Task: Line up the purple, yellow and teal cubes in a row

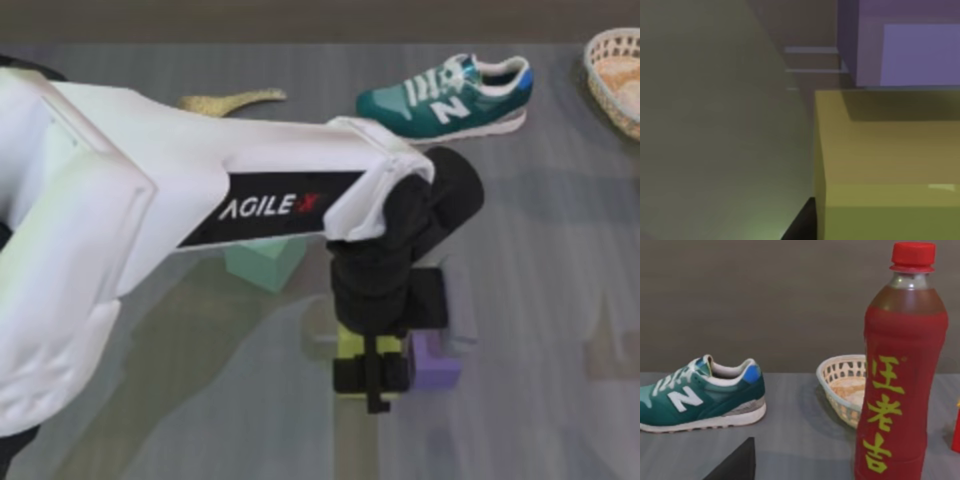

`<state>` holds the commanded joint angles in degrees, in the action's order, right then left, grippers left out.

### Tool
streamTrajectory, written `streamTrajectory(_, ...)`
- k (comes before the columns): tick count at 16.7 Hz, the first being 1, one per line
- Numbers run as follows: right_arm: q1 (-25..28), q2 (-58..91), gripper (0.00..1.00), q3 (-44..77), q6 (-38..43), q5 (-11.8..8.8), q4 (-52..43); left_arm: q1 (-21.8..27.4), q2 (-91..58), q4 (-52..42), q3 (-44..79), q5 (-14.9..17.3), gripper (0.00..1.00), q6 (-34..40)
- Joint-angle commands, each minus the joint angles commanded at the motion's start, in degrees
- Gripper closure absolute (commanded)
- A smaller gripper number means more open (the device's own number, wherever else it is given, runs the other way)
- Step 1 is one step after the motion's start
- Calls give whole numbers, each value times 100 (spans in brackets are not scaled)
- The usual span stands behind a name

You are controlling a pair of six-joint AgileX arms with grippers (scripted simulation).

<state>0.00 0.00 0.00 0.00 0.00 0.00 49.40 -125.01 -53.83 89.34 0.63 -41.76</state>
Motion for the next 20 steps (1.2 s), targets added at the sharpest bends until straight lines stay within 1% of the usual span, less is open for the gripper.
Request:
streamTrajectory(3, 0, 0, 0, 0, 0, 0, 0, 0, 0, 0, 0, 0, 2, 0)
streamTrajectory(4, 0, 0, 0, 0, 0, 0, 0, 0, 0, 0, 0, 0, 0, 0)
streamTrajectory(13, 0, 0, 0, 0, 0, 0, 0, -13, 9, -20, 17, -1, 0, 1)
streamTrajectory(15, 0, 0, 0, 0, 0, 0, 0, -33, 63, -232, 175, -2, 0, 4)
streamTrajectory(20, 0, 0, 0, 0, 0, 0, 0, -113, 348, -1194, 818, -3, 0, 12)
